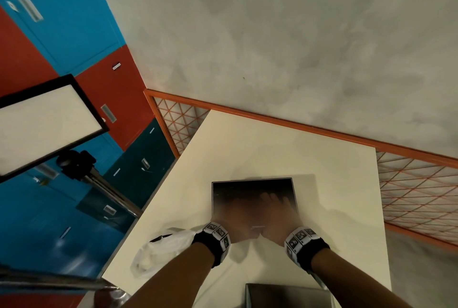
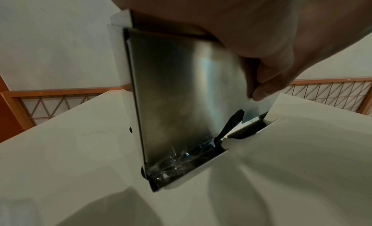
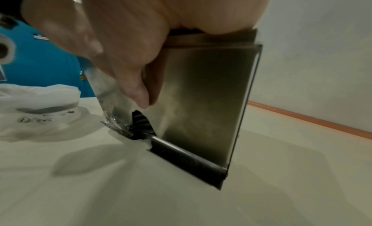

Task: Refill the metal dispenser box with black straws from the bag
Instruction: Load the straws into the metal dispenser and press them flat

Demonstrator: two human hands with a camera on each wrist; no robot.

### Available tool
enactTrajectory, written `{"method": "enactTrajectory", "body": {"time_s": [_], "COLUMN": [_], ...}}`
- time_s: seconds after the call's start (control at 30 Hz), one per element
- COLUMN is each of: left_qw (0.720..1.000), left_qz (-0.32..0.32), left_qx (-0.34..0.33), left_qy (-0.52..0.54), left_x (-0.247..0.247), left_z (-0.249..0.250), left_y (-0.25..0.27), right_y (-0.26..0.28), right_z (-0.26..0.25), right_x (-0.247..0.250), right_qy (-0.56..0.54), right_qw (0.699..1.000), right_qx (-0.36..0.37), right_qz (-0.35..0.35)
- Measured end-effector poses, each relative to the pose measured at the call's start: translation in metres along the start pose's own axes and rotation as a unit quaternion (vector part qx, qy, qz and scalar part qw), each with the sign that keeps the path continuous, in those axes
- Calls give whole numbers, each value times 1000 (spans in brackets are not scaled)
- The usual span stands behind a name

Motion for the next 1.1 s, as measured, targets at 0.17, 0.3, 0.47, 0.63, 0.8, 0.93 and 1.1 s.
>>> {"method": "enactTrajectory", "body": {"time_s": [0.17, 0.3, 0.47, 0.63, 0.8, 0.93, 1.1], "left_qw": [1000, 1000, 999, 998, 1000, 1000, 1000], "left_qz": [-1, -1, 16, 49, 19, 2, 5], "left_qx": [0, -6, -23, -30, -19, -10, -6], "left_qy": [1, 16, 20, -13, -5, -13, -11], "left_x": [-1, 1, 0, 4, -1, -5, -7], "left_z": [-1, -2, -1, 1, 1, 3, 4], "left_y": [0, -2, -2, 2, 3, 4, 7], "right_y": [-3, -4, -4, -3, 1, 4, 8], "right_z": [-1, -1, 1, 0, -1, -2, -3], "right_x": [-3, 0, -4, -2, -3, -6, -9], "right_qy": [1, 4, -4, -8, -8, -10, -6], "right_qw": [1000, 1000, 1000, 1000, 1000, 1000, 1000], "right_qx": [-1, -10, -14, -8, -10, -11, 3], "right_qz": [-12, -14, -22, -20, -6, -1, 24]}}
Point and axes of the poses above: each hand's wrist, its own y-axis away from the middle knuckle, its own x-axis out of the back of the hand, z = x × y, the point moved 6 cm from there along -y, towards the middle knuckle, and after that the axes turned 7 degrees about -z, right-handed, at the moved point
